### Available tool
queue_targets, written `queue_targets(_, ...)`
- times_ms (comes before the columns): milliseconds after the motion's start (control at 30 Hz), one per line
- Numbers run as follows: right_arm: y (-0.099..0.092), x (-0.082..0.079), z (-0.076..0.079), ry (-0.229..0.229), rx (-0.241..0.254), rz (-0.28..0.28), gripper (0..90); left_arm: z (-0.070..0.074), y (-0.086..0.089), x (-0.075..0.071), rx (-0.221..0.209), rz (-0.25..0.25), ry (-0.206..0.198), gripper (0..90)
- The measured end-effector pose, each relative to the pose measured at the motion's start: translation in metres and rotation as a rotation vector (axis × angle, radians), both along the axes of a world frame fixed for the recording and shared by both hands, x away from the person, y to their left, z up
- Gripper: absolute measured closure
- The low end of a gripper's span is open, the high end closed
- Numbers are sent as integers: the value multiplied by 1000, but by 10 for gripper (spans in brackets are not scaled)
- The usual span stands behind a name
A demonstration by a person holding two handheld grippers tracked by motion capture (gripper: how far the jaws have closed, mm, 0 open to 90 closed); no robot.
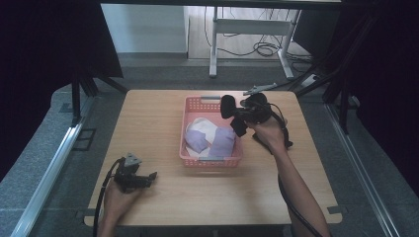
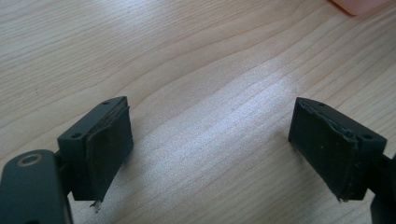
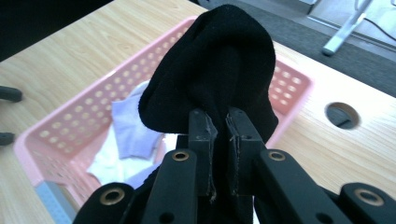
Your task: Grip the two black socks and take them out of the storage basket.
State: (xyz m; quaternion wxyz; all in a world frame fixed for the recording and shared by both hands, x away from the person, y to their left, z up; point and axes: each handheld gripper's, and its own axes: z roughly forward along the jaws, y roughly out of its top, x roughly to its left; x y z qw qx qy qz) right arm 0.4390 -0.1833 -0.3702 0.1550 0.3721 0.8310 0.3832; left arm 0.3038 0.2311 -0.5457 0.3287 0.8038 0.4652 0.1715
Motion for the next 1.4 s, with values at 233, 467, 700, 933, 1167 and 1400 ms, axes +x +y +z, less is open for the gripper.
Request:
queue_targets(233,-29,-2,0,-8,-7,-66,816,0,0,0,-2,0,0,134)
queue_targets(467,-63,-1,-6,-10,-17,-158,816,0,0,0,-2,0,0,134)
queue_targets(700,-93,-2,-18,2,-4,-238,814,0,0,0,-3,2,1,134)
queue_targets(933,-108,2,-42,21,-30,-299,813,0,0,0,-4,3,0,134)
queue_targets(1167,-109,6,-73,31,-100,-321,807,0,0,0,-4,2,0,134)
queue_targets(1400,-105,10,-100,58,-152,-317,793,0,0,0,-2,0,-1,134)
